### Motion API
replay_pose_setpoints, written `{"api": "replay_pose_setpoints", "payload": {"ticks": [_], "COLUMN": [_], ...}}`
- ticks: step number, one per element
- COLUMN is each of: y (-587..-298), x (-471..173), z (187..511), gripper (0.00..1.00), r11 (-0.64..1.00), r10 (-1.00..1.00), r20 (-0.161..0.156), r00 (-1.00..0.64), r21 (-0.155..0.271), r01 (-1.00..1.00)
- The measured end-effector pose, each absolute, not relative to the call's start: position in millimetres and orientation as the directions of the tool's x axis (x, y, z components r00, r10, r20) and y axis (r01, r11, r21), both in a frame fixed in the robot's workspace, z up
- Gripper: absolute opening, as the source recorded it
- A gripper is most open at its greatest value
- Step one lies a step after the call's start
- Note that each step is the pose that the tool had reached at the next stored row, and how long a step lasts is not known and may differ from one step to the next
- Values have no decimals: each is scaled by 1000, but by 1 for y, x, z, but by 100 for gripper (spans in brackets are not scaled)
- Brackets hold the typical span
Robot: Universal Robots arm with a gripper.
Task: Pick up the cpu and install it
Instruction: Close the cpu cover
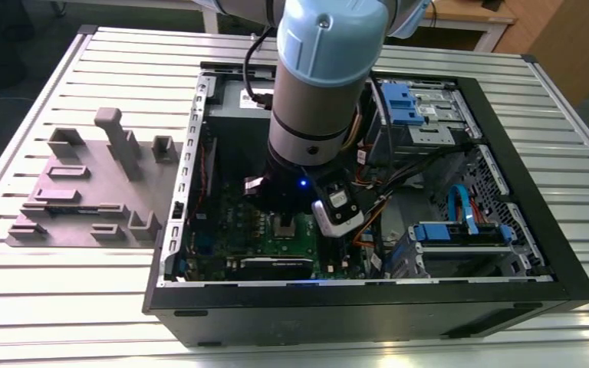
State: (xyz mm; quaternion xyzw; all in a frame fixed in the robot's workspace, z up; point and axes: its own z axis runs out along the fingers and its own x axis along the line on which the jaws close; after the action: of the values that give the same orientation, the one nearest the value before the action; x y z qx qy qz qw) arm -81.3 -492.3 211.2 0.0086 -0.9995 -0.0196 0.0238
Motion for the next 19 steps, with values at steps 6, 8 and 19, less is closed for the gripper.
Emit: {"api": "replay_pose_setpoints", "payload": {"ticks": [6,8,19], "y": [-492,-492,-492], "x": [-81,-81,-81], "z": [211,211,211], "gripper": [11,11,11], "r11": [999,999,995], "r10": [-18,-18,-98], "r20": [51,51,51], "r00": [-999,-999,-994], "r21": [40,40,40], "r01": [-16,-16,-96]}}
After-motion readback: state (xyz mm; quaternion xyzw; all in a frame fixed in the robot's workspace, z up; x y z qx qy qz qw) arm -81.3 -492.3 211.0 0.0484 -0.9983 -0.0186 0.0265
